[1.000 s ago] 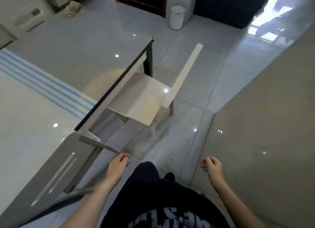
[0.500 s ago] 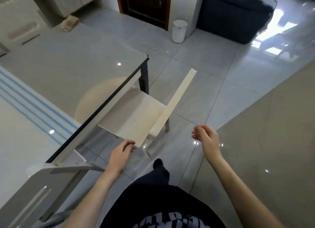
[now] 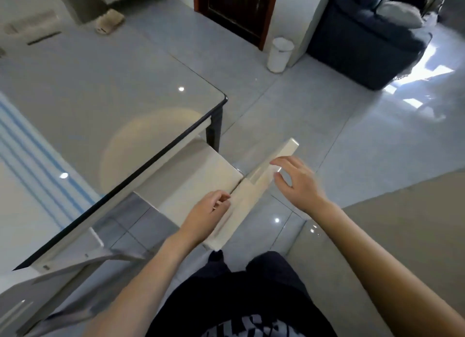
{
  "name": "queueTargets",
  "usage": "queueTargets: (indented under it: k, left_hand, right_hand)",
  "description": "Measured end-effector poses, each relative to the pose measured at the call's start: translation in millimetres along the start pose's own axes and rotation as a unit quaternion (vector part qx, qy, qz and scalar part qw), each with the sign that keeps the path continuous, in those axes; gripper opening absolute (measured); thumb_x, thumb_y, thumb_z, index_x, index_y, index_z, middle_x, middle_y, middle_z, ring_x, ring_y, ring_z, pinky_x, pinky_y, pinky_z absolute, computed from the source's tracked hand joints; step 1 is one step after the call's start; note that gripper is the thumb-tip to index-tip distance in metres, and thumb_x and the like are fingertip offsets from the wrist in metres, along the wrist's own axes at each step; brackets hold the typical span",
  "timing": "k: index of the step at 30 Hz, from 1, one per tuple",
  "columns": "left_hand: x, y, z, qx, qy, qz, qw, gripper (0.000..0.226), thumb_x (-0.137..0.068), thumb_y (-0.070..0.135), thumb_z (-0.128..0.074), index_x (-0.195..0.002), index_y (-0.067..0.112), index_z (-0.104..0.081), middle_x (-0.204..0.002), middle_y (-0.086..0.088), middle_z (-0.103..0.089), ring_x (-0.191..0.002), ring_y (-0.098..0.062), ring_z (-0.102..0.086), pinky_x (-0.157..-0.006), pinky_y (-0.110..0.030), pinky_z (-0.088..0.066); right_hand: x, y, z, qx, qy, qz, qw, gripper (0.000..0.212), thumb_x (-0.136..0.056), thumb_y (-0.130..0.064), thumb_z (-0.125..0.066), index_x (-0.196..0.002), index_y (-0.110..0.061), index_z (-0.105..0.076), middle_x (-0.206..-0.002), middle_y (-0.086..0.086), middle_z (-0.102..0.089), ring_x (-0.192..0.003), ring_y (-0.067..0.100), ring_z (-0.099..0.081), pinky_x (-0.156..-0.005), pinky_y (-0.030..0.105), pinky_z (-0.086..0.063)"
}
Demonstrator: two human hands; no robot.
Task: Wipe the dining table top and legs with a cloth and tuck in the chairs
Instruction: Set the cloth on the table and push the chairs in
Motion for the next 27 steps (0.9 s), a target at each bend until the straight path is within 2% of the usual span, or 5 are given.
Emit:
queueTargets:
  k: [3,10,17,22,27]
  left_hand:
    - [-6,1,-12,0.005,-0.015,0.016,1.0,0.024,-0.099,0.03,-0.046,-0.116,0.02,-0.059,-0.111,0.008,-0.057,-0.098,-0.008,-0.054,-0.076,-0.002,-0.034]
    - [-10,3,-30,-0.02,0.008,0.1,0.995,0.03,-0.097,0.039,-0.042,-0.115,0.022,-0.058,-0.115,0.002,-0.057,-0.104,-0.015,-0.055,-0.092,-0.029,-0.041]
    - [10,14,-27,-0.105,0.145,0.201,0.963,0.034,-0.098,0.044,-0.031,-0.094,0.025,-0.059,-0.093,0.003,-0.059,-0.088,-0.02,-0.058,-0.072,-0.031,-0.041]
    - [32,25,-20,-0.236,0.285,0.277,0.886,0.049,-0.095,0.048,-0.025,-0.066,0.019,-0.052,-0.065,0.0,-0.055,-0.067,-0.022,-0.057,-0.056,-0.034,-0.044]
    - [37,29,-14,-0.271,0.347,0.337,0.832,0.046,-0.085,0.037,-0.036,-0.051,0.013,-0.055,-0.049,-0.002,-0.054,-0.045,-0.025,-0.053,-0.042,-0.026,-0.028]
  right_hand:
    - [-21,4,-17,0.065,-0.08,0.074,0.992,0.025,-0.094,-0.017,-0.054,-0.116,-0.009,-0.064,-0.117,0.003,-0.064,-0.113,0.018,-0.054,-0.097,0.03,-0.041]
    - [-62,32,-58,0.172,-0.237,0.238,0.926,0.05,-0.096,-0.037,-0.022,-0.091,-0.017,-0.068,-0.094,-0.002,-0.069,-0.088,0.02,-0.061,-0.091,0.033,-0.042]
    - [-91,44,-62,0.165,-0.17,0.343,0.909,0.047,-0.093,-0.036,-0.032,-0.056,-0.017,-0.054,-0.054,0.001,-0.056,-0.05,0.026,-0.056,-0.045,0.026,-0.032]
    - [-89,49,-64,0.138,-0.117,0.352,0.918,0.071,-0.101,-0.042,-0.015,-0.053,-0.016,-0.06,-0.05,0.001,-0.057,-0.044,0.027,-0.054,-0.04,0.025,-0.031]
    - [-97,49,-70,0.123,-0.131,0.348,0.92,0.049,-0.089,-0.038,-0.037,-0.049,-0.014,-0.053,-0.047,0.004,-0.054,-0.039,0.029,-0.051,-0.04,0.026,-0.034]
Point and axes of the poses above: each hand's wrist, its own x-axis away from the middle knuckle, its own z-axis out of the back of the hand, y = z × x, the point moved 10 cm from there along -x, towards the middle knuckle
